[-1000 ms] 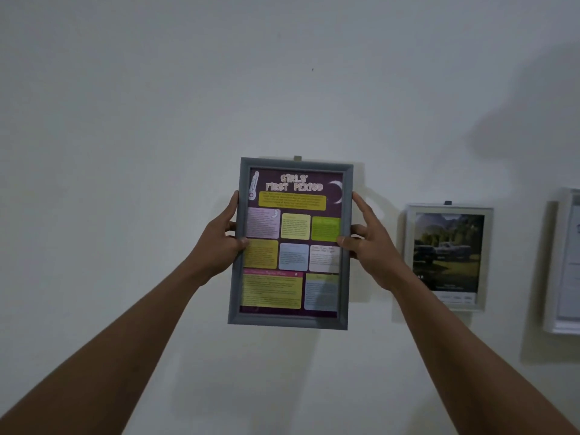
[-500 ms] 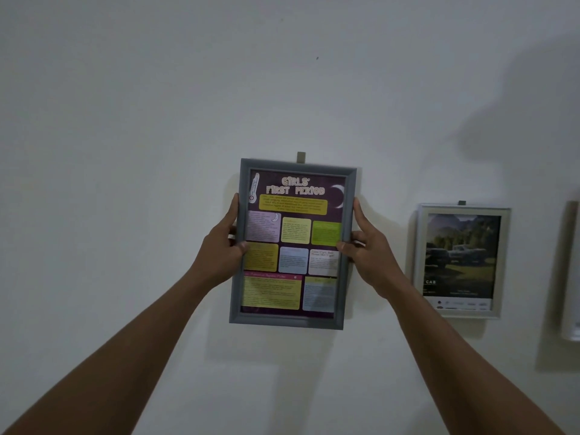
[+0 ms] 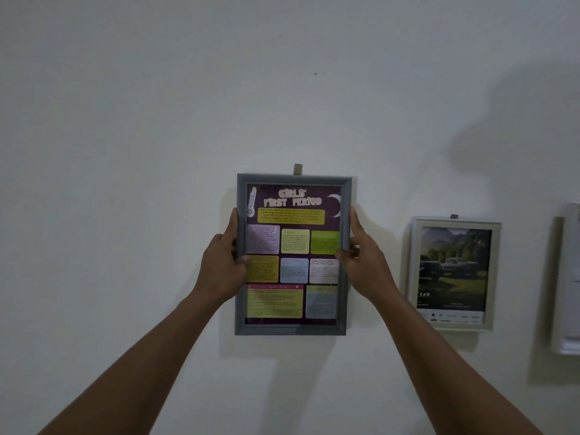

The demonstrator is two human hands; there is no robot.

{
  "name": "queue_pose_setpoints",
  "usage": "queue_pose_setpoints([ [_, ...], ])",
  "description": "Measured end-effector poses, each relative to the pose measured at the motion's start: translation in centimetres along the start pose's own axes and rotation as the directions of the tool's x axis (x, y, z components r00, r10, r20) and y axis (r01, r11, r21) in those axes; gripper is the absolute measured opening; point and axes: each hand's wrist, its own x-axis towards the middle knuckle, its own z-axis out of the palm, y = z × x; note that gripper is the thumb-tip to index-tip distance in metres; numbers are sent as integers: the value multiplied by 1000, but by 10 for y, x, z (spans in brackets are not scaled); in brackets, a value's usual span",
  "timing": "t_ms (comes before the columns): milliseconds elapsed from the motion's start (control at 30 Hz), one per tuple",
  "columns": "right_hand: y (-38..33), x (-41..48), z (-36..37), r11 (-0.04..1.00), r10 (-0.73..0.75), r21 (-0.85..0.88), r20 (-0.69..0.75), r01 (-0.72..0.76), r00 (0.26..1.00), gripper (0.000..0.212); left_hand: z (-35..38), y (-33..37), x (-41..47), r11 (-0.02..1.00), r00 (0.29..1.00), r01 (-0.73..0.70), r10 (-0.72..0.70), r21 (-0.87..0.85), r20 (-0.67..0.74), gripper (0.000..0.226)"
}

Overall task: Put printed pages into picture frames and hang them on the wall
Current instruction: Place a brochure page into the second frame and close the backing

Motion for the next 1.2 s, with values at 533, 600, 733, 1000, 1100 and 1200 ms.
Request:
queue_pose_setpoints([
  [533,1,-3,9,941,-40,-337,-162,-17,986,98,-1,7,-1,947,988,12,38,320,-150,94],
  [600,-3,-5,8,884,-34,-463,-197,-63,980,94,0,5,-1,943,985,5,53,332,-166,93],
  [733,1,-6,8,890,-47,-456,-125,-15,991,91,-1,-3,1,940,989,-31,78,341,-126,93],
  [1000,1,-9,12,913,-10,-408,-77,-23,997,88,-8,-5,-2,946,992,-65,97,319,-84,89],
  [1100,2,-10,12,922,-14,-387,-76,-17,997,84,-12,0,-4,951,992,-65,93,301,-80,90],
  [1200,2,-9,12,925,-14,-379,-72,-14,997,81,-14,2,-6,955,994,-62,85,289,-69,91],
])
